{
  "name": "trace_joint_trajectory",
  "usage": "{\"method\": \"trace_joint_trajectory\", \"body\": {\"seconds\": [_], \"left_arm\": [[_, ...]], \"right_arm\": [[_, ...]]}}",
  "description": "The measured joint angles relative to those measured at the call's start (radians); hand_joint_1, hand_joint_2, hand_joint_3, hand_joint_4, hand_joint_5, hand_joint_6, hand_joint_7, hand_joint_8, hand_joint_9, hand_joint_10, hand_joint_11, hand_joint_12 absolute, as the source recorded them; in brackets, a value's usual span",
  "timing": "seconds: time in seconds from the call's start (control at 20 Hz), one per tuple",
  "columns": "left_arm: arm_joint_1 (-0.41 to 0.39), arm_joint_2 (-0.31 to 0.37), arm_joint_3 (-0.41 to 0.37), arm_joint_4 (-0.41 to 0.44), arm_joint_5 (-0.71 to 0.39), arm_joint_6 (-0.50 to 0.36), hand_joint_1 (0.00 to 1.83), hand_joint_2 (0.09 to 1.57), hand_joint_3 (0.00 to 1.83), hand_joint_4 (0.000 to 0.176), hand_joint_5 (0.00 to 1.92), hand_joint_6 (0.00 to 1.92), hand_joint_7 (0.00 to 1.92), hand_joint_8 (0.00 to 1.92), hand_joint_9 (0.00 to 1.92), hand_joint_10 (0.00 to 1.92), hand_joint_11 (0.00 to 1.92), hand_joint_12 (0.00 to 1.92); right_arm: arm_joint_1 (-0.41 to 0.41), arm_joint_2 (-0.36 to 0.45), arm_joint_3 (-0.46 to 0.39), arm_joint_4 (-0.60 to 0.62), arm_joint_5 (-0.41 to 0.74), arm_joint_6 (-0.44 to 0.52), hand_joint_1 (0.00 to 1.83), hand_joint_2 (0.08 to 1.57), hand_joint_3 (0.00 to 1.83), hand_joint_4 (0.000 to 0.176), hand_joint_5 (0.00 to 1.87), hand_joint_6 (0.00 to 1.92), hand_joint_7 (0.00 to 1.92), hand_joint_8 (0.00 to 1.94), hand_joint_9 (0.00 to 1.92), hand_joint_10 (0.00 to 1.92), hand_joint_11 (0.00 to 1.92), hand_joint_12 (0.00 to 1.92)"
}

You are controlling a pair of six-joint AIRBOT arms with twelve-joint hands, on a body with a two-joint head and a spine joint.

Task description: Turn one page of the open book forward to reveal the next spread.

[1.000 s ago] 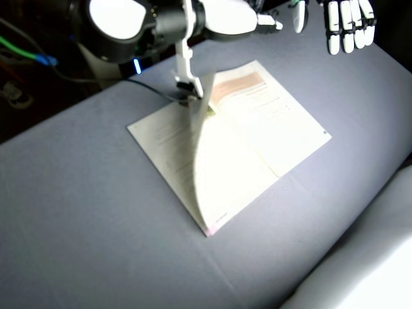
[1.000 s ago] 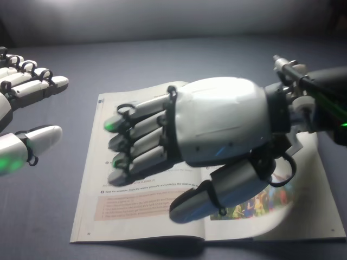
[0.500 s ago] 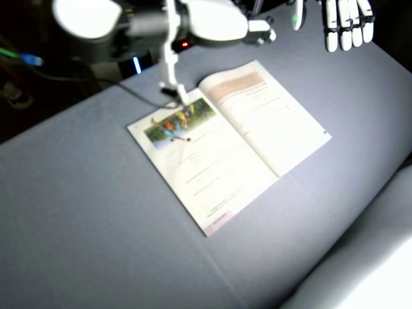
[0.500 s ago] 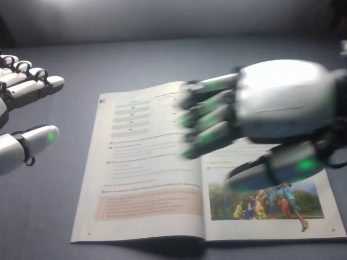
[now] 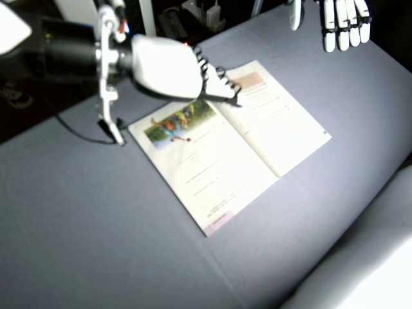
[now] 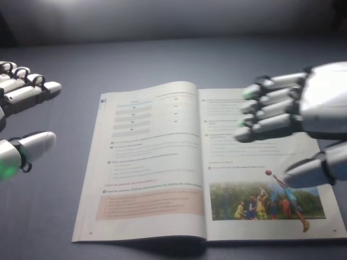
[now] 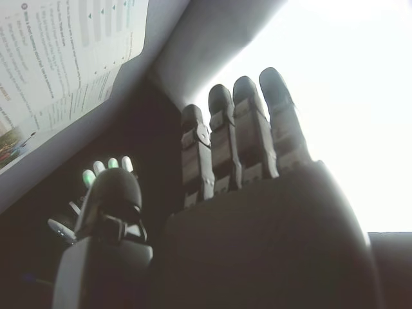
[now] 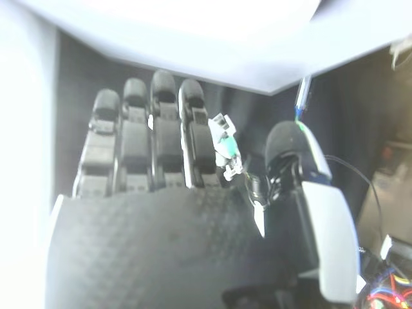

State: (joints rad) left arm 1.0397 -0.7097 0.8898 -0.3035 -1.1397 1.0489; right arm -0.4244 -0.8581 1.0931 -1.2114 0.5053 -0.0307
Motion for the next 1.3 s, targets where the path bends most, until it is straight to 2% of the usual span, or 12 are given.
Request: {"method": "trace_joint_trajectory", "body": {"seconds": [0.05, 0.1, 0.15, 0.25, 0.3, 0.45, 0.55, 0.6, 0.85, 0.95, 1.2, 1.3], "left_arm": [[0.0, 0.0, 0.0, 0.0, -0.005, 0.0, 0.0, 1.39, 0.0, 0.075, 0.29, 0.0, 0.29, 0.0, 0.23, 0.0, 0.0, 0.43], [0.0, 0.0, 0.0, 0.008, -0.005, 0.0, 0.0, 1.39, 0.0, 0.068, 0.29, 0.0, 0.28, 0.0, 0.23, 0.0, 0.0, 0.41], [0.0, 0.0, 0.0, 0.016, -0.004, 0.0, 0.0, 1.38, 0.0, 0.069, 0.28, 0.0, 0.28, 0.0, 0.23, 0.0, 0.0, 0.41], [0.002, 0.0, 0.0, 0.018, -0.003, 0.0, 0.0, 1.37, 0.0, 0.067, 0.28, 0.0, 0.28, 0.0, 0.22, 0.0, 0.01, 0.37], [0.007, 0.0, 0.0, 0.007, -0.004, 0.0, 0.0, 1.38, 0.0, 0.077, 0.28, 0.0, 0.27, 0.0, 0.21, 0.0, 0.0, 0.36], [0.011, 0.0, 0.0, 0.005, 0.003, 0.0, 0.0, 1.38, 0.0, 0.072, 0.27, 0.0, 0.27, 0.0, 0.2, 0.0, 0.0, 0.34], [0.011, 0.0, 0.0, 0.008, 0.001, 0.0, 0.0, 1.38, 0.0, 0.07, 0.28, 0.0, 0.27, 0.0, 0.21, 0.0, 0.0, 0.4], [0.011, 0.0, 0.0, 0.011, 0.002, 0.0, 0.0, 1.38, 0.0, 0.075, 0.28, 0.0, 0.27, 0.0, 0.21, 0.0, 0.0, 0.4], [0.011, 0.0, 0.0, 0.008, 0.003, 0.0, 0.0, 1.38, 0.0, 0.064, 0.28, 0.0, 0.27, 0.0, 0.21, 0.0, 0.0, 0.4], [0.011, 0.0, 0.0, 0.008, 0.003, 0.0, 0.0, 1.38, 0.0, 0.066, 0.27, 0.0, 0.26, 0.0, 0.2, 0.0, 0.0, 0.35], [0.011, 0.0, 0.0, 0.008, 0.004, 0.0, 0.0, 1.38, 0.0, 0.05, 0.28, 0.0, 0.27, 0.01, 0.22, 0.01, 0.01, 0.37], [0.011, -0.002, 0.0, 0.009, 0.003, 0.0, 0.0, 1.37, 0.0, 0.069, 0.28, 0.0, 0.27, 0.0, 0.21, 0.0, 0.0, 0.36]], "right_arm": [[-0.013, 0.005, 0.004, 0.004, -0.015, 0.0, 0.0, 1.28, 0.0, 0.0, 0.21, 0.0, 0.18, 0.0, 0.07, 0.0, 0.0, 0.08], [-0.03, 0.009, 0.006, 0.009, -0.041, 0.0, 0.0, 1.28, 0.0, 0.0, 0.14, 0.0, 0.06, 0.0, 0.01, 0.0, 0.0, 0.01], [-0.042, 0.011, 0.006, 0.017, -0.059, -0.002, 0.0, 1.27, 0.0, 0.0, 0.09, 0.0, 0.01, 0.0, 0.0, 0.0, 0.0, 0.0], [-0.056, 0.017, 0.006, 0.018, -0.071, 0.0, 0.0, 1.27, 0.0, 0.0, 0.0, 0.0, 0.0, 0.0, 0.0, 0.0, 0.0, 0.0], [-0.071, 0.022, 0.005, 0.018, -0.076, 0.0, 0.0, 1.25, 0.0, 0.0, 0.0, 0.0, 0.0, 0.0, 0.0, 0.0, 0.0, 0.0], [-0.105, 0.054, -0.009, 0.022, -0.087, 0.0, 0.0, 1.25, 0.0, 0.0, 0.0, 0.0, 0.0, 0.0, 0.0, 0.0, 0.0, 0.0], [-0.13, 0.07, -0.01, 0.023, -0.109, 0.0, 0.0, 1.24, 0.0, 0.0, 0.0, 0.0, 0.0, 0.0, 0.0, 0.0, 0.0, 0.0], [-0.14, 0.076, -0.009, 0.023, -0.122, 0.0, 0.0, 1.24, 0.0, 0.0, 0.0, 0.0, 0.0, 0.0, 0.0, 0.0, 0.0, 0.0], [-0.172, 0.096, -0.021, 0.035, -0.148, 0.0, 0.0, 1.24, 0.0, 0.0, 0.0, 0.0, 0.0, 0.0, 0.0, 0.0, 0.0, 0.0], [-0.179, 0.102, -0.023, 0.033, -0.152, 0.0, 0.0, 1.25, 0.0, 0.0, 0.0, 0.0, 0.0, 0.0, 0.0, 0.0, 0.0, 0.0], [-0.214, 0.083, -0.016, 0.039, -0.177, 0.0, 0.0, 1.24, 0.0, 0.0, 0.0, 0.0, 0.0, 0.0, 0.0, 0.0, 0.0, 0.0], [-0.225, 0.069, -0.015, 0.04, -0.175, 0.0, 0.0, 1.24, 0.0, 0.0, 0.0, 0.0, 0.01, 0.0, 0.0, 0.0, 0.02, 0.01]]}}
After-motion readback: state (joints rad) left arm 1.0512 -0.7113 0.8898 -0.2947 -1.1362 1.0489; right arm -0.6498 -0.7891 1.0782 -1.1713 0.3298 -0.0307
